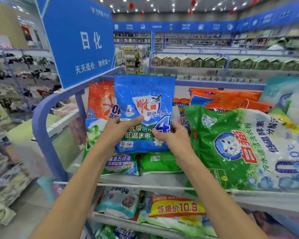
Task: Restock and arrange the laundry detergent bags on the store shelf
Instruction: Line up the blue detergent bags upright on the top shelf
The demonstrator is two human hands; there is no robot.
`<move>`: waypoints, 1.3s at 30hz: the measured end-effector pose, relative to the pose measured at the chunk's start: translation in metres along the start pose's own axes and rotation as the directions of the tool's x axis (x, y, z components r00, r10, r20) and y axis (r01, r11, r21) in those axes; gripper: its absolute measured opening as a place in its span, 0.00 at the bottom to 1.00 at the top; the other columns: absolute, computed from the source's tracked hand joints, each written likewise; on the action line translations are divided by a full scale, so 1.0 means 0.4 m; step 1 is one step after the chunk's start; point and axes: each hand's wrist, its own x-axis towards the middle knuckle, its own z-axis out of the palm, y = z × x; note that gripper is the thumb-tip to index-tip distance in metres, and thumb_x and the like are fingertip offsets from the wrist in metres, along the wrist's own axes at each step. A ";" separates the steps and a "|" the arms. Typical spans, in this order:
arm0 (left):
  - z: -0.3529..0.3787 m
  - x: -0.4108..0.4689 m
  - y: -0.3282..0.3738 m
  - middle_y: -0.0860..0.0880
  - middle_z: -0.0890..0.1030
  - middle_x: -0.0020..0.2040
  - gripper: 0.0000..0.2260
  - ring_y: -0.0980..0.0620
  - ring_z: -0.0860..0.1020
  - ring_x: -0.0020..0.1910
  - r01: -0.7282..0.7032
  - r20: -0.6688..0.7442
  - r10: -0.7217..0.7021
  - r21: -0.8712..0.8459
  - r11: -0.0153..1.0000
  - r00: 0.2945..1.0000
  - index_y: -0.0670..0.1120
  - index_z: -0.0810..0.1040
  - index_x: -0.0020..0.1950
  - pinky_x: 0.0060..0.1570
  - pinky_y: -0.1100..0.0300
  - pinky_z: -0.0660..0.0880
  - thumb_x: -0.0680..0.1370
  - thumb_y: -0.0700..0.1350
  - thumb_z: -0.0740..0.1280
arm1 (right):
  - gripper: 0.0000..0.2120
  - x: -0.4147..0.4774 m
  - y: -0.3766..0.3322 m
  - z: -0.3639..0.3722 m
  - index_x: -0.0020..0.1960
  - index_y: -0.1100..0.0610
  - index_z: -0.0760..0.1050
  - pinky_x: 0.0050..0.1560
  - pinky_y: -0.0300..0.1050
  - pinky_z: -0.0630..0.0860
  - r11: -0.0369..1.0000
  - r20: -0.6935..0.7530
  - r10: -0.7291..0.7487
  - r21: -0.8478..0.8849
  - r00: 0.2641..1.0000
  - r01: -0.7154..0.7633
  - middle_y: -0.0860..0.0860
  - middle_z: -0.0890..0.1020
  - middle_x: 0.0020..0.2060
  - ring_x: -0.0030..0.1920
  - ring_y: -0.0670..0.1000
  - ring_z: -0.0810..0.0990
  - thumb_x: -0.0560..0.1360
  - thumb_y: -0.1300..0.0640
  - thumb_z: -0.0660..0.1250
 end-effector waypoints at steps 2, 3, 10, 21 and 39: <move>-0.009 -0.042 0.001 0.47 0.86 0.56 0.23 0.46 0.85 0.54 0.006 0.113 0.010 -0.135 0.991 0.994 0.46 0.82 0.59 0.59 0.45 0.79 0.66 0.48 0.80 | 0.14 -0.039 -0.024 -0.017 0.48 0.52 0.83 0.48 0.39 0.82 0.998 0.008 -0.062 0.009 0.998 0.062 0.47 0.88 0.44 0.43 0.46 0.85 0.71 0.70 0.77; -0.011 -0.074 0.008 0.45 0.87 0.55 0.22 0.44 0.86 0.52 0.003 0.155 0.024 -0.171 0.985 0.988 0.47 0.82 0.58 0.56 0.45 0.81 0.66 0.45 0.79 | 0.15 -0.061 -0.037 -0.034 0.49 0.52 0.83 0.49 0.39 0.82 0.997 0.018 -0.079 0.011 0.997 0.079 0.46 0.88 0.43 0.43 0.47 0.85 0.70 0.70 0.77; 0.097 -0.246 0.002 0.43 0.88 0.49 0.22 0.45 0.87 0.42 -0.091 0.191 0.148 -0.278 0.956 0.970 0.43 0.79 0.59 0.37 0.53 0.83 0.66 0.40 0.77 | 0.19 -0.244 -0.125 -0.223 0.48 0.50 0.86 0.64 0.60 0.79 0.998 0.107 0.013 0.062 0.994 -0.020 0.51 0.89 0.49 0.54 0.56 0.87 0.58 0.49 0.82; 0.578 -0.547 0.030 0.48 0.87 0.55 0.29 0.45 0.85 0.55 0.102 0.399 0.039 -0.327 0.940 0.916 0.51 0.85 0.55 0.63 0.39 0.77 0.64 0.71 0.75 | 0.05 -0.600 -0.153 -0.705 0.44 0.44 0.85 0.59 0.61 0.80 0.994 -0.243 0.077 0.093 0.967 -0.056 0.46 0.88 0.43 0.47 0.54 0.85 0.72 0.54 0.78; 1.248 -0.957 0.010 0.43 0.87 0.51 0.14 0.40 0.87 0.47 0.357 0.746 -0.105 -0.185 0.916 0.657 0.53 0.86 0.55 0.50 0.38 0.82 0.78 0.60 0.68 | 0.09 -1.060 -0.175 -1.328 0.57 0.53 0.84 0.56 0.57 0.83 0.995 -0.681 0.048 0.099 0.731 0.027 0.52 0.88 0.50 0.52 0.58 0.87 0.80 0.52 0.69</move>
